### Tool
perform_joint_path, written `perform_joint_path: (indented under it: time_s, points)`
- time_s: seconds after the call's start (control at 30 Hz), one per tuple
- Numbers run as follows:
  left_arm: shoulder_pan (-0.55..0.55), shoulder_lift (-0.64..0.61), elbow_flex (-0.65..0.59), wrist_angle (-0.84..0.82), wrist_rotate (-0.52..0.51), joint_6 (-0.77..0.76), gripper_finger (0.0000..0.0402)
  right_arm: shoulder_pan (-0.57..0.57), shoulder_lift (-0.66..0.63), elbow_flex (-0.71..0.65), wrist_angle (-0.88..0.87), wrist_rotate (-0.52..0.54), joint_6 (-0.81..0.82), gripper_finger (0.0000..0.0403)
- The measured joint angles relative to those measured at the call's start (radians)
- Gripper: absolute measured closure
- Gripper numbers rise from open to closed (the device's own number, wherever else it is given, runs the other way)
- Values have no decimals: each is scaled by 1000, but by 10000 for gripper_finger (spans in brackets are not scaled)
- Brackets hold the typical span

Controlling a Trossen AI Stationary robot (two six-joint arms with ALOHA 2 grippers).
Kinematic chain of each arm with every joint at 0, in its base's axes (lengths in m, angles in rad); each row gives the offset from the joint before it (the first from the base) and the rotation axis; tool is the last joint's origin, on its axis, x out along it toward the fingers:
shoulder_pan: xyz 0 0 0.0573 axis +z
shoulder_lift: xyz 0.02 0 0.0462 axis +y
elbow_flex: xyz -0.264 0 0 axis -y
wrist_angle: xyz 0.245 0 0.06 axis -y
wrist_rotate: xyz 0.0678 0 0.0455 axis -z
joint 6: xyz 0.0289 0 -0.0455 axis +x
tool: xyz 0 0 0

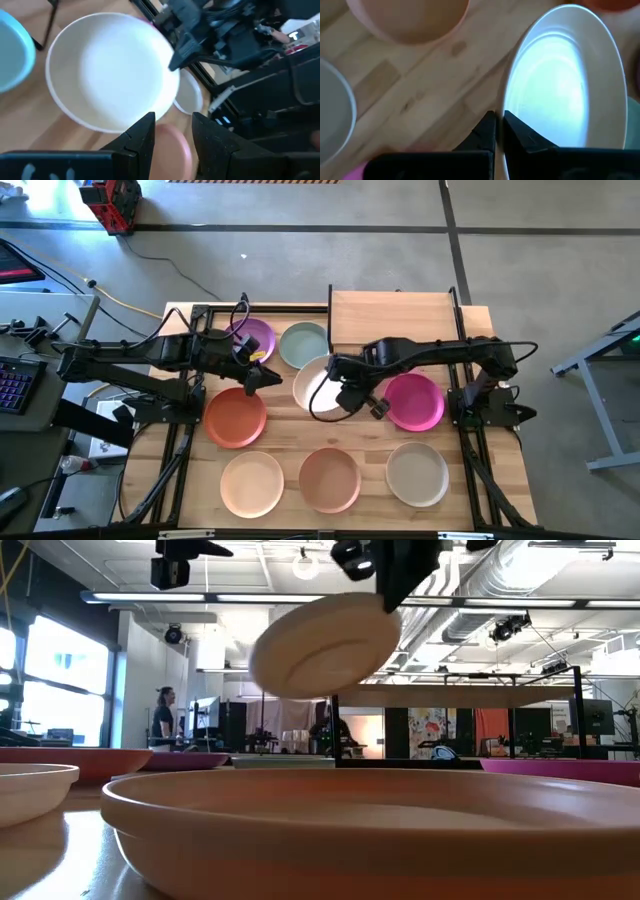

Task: Place and stack plates onto a shelf
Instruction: Put the white plate on the shelf

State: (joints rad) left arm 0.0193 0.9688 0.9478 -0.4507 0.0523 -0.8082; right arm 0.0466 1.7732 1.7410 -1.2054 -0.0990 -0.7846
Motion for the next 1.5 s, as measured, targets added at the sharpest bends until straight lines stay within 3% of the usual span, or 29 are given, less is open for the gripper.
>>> perform_joint_path:
  time_s: [0.4,0.83,1.1,1.23,1.5]
  points:
    - [0,0,0,0,-29,14,284,-70,-22,213,-255,177,20,403]
    - [0,0,0,-1,-62,17,284,-383,-284,188,-227,226,117,403]
    - [0,0,0,-1,-69,19,284,-493,-380,186,-222,257,236,403]
    - [0,0,0,-1,-69,20,284,-519,-452,91,-169,257,279,403]
    - [0,0,0,-1,-69,20,284,-526,-675,-310,75,257,317,403]
